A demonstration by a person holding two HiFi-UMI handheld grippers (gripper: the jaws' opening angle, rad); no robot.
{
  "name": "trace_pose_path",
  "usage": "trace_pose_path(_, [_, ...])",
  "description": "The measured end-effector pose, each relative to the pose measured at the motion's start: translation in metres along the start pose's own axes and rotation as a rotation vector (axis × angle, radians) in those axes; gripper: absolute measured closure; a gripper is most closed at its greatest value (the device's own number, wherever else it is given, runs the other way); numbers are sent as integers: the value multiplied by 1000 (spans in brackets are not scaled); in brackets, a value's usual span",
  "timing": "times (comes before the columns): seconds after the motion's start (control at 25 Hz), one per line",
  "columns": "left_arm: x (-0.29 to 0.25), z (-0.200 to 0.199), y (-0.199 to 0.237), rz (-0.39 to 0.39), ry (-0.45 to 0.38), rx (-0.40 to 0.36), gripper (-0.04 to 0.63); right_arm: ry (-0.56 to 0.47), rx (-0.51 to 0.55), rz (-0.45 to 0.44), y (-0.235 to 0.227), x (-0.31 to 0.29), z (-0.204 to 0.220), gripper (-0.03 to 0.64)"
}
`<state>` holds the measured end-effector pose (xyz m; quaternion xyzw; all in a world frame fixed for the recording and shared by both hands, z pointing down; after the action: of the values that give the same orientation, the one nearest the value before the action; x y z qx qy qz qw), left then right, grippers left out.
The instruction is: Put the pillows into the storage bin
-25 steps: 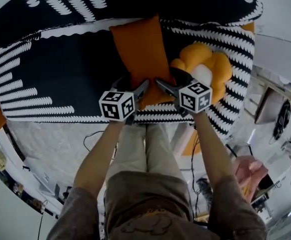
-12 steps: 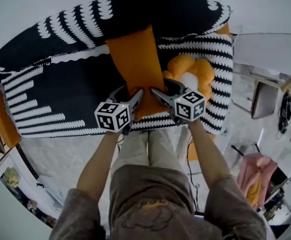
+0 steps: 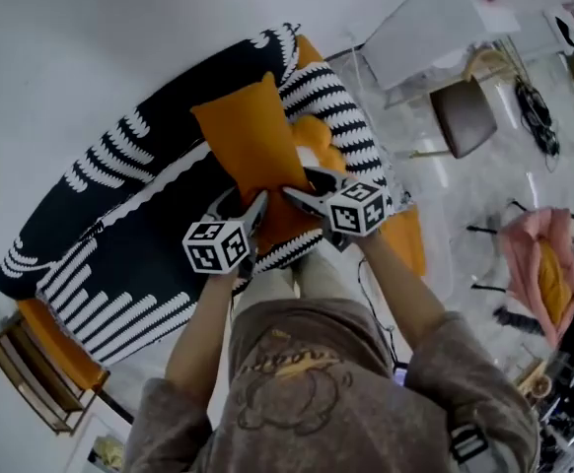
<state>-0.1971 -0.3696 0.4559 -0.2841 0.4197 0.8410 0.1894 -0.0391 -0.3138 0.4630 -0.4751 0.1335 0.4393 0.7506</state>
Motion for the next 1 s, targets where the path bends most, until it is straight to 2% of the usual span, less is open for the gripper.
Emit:
trace_pose_path(0.24, [-39, -2, -111, 145, 107, -179, 362, -176, -136, 138, -16, 123, 43, 354])
trace_pose_path(0.44, [-78, 24, -204, 254, 218, -327, 364, -332, -263, 237, -31, 215, 108, 353])
trace_pose_path(0.6, [-112, 57, -288, 323, 298, -439, 367, -432, -348, 305, -45, 292, 168, 353])
trace_pose_path(1.0, [-201, 168, -460, 442, 450, -607, 368, -572, -494, 443, -89, 447, 320, 354])
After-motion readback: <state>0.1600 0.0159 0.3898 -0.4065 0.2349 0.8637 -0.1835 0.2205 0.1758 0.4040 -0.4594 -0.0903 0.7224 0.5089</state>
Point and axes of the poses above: the fingertips, and each gripper's own axes: x backward along the fingers, y to its left, z out of its underside, the point moved 6 cm from there along x, backward along the fingers, and after that the axes turned 10 degrees about y, right-handed, at the moved point
